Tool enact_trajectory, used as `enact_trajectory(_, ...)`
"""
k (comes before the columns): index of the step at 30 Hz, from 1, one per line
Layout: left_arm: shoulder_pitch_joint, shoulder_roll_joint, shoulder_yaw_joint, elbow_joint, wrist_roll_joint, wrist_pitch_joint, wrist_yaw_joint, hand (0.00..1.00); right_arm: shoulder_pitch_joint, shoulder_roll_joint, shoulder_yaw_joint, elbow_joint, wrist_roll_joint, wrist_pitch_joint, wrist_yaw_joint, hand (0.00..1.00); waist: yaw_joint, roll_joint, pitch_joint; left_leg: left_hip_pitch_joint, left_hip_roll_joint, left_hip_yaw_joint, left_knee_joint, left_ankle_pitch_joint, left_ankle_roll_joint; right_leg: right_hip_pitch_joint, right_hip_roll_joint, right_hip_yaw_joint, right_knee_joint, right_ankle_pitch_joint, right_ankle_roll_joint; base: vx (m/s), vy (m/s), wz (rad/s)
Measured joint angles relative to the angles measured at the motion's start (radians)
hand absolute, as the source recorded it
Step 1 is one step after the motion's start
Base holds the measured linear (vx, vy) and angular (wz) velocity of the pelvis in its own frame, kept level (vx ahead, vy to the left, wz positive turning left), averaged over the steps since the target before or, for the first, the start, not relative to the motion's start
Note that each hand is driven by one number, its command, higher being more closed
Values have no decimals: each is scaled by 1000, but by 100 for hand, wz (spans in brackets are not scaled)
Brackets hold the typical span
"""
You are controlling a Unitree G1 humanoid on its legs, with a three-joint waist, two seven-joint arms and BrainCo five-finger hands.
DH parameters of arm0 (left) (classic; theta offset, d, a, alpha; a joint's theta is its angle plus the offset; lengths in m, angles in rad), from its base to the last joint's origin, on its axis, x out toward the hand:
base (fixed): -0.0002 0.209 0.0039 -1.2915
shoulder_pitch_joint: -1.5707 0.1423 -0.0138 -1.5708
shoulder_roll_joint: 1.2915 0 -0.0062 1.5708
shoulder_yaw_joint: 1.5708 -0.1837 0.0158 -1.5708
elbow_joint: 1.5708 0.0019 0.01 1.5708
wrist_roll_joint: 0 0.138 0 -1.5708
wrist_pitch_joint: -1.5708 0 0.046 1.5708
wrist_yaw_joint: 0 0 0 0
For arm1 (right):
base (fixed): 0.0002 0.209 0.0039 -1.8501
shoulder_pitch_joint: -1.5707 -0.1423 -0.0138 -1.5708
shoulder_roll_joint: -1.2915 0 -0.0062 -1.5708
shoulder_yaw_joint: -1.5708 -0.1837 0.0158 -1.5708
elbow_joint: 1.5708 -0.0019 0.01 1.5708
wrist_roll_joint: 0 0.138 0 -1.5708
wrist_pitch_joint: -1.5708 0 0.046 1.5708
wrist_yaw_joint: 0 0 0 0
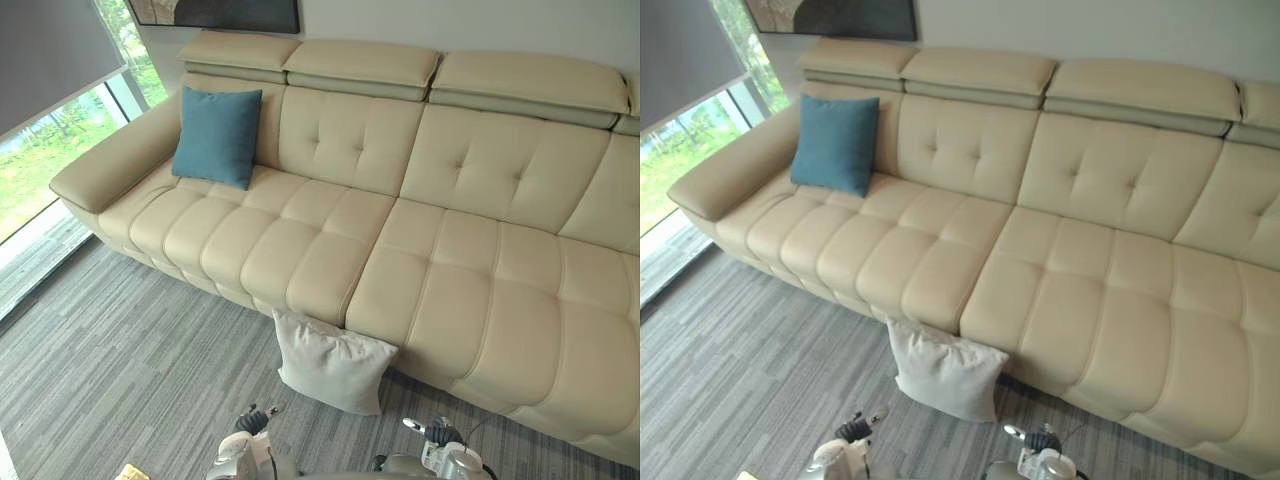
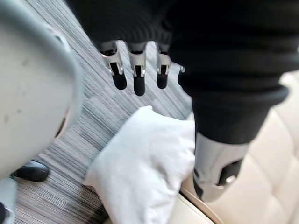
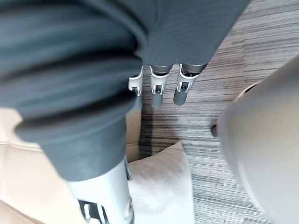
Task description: Pick up cushions and gather them together orderly.
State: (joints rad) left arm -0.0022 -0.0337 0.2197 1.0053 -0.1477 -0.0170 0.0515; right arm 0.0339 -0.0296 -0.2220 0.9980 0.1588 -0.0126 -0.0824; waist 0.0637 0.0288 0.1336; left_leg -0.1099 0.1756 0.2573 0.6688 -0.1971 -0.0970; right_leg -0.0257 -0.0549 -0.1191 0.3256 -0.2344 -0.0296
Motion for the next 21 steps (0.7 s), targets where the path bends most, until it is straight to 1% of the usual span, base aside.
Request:
enact_trajectory(1,4,0,0,-3,0,-1,-1,0,0,2,1,0,0,0,0,0,0,-1,-1,0,4,-4,4,-9,5,7,5,8,-1,-3,-2,115,70,-65)
enact_trajectory(2,4,1,0,-7,0,0,-11,0,1,4,2,-1,1,-1,0,0,-4,-5,-1,-6,5,-23,-29,-30,23,12,10,40,-1,-11,0,72,55,-51)
enact_trajectory(3,4,1,0,-11,0,0,-12,0,2,4,3,-2,1,-1,-1,0,-4,-6,-2,-9,5,-26,-45,-32,20,10,10,49,0,-13,3,104,110,-69)
enact_trajectory(4,5,1,0,-13,-1,-1,-15,0,3,3,3,-2,2,-1,-1,0,-3,-9,0,-13,-5,-49,-118,-34,18,4,8,82,4,-19,13,52,94,-47)
enact_trajectory(5,4,1,0,-13,-1,-1,-15,0,3,2,5,-2,2,-1,-2,0,-3,-10,0,-13,-14,-73,-154,-33,18,1,7,98,7,-22,19,95,197,-66)
enact_trajectory(6,4,1,0,-13,-1,-1,-14,0,4,-1,17,-2,2,0,-3,0,-2,-12,0,-12,-34,-132,-243,-27,19,-10,5,134,29,-35,38,116,263,-64)
enact_trajectory(7,5,-2,-1,-12,0,-2,-14,0,4,-9,31,-2,1,0,-3,0,-1,-4,-5,-6,-41,-167,-309,-8,12,-26,9,151,53,-46,54,143,328,-84)
enact_trajectory(8,3,8,-3,-9,2,-2,-14,0,3,-9,51,1,1,4,-3,0,4,-23,-11,9,-69,-142,-314,-13,4,-41,-6,201,74,-58,69,122,268,-63)
enact_trajectory(10,2,19,-3,7,10,-2,-14,0,7,-1,61,2,0,5,-2,0,-2,-42,-27,10,-84,-100,-310,-23,22,-42,-29,224,49,-48,91,187,235,-45)
enact_trajectory(11,-2,24,-4,9,15,-2,-13,0,8,8,61,2,0,5,-2,0,-6,-59,-33,9,-102,-97,-308,-25,26,-41,-43,237,33,-40,100,200,220,-29)
enact_trajectory(12,-7,25,-6,10,22,-1,-13,0,8,10,59,2,0,5,-4,0,-5,-60,-34,10,-109,-95,-311,-27,29,-41,-50,238,29,-38,105,161,211,-18)
enact_trajectory(13,-14,26,-14,28,30,-1,-13,0,8,12,60,4,0,6,-4,0,-3,-59,-33,22,-122,-78,-324,-33,40,-41,-66,243,28,-34,112,106,142,-11)
enact_trajectory(17,-23,23,-23,30,27,1,-8,0,-17,12,61,3,1,7,-8,0,0,-43,-18,26,-136,-73,-333,-36,46,-65,-76,242,67,-31,117,56,74,-5)
enact_trajectory(19,-53,26,-25,26,14,1,12,0,-43,9,61,1,10,5,-18,0,-1,-38,4,-39,-132,-79,-292,-36,46,-147,-73,235,145,-31,117,-36,-2,11)
enact_trajectory(21,-112,29,-43,20,-4,1,42,0,-105,-14,60,-3,27,-1,-36,0,0,-28,44,-202,-125,-108,-177,-36,46,-301,-66,228,258,-32,118,-174,-54,25)
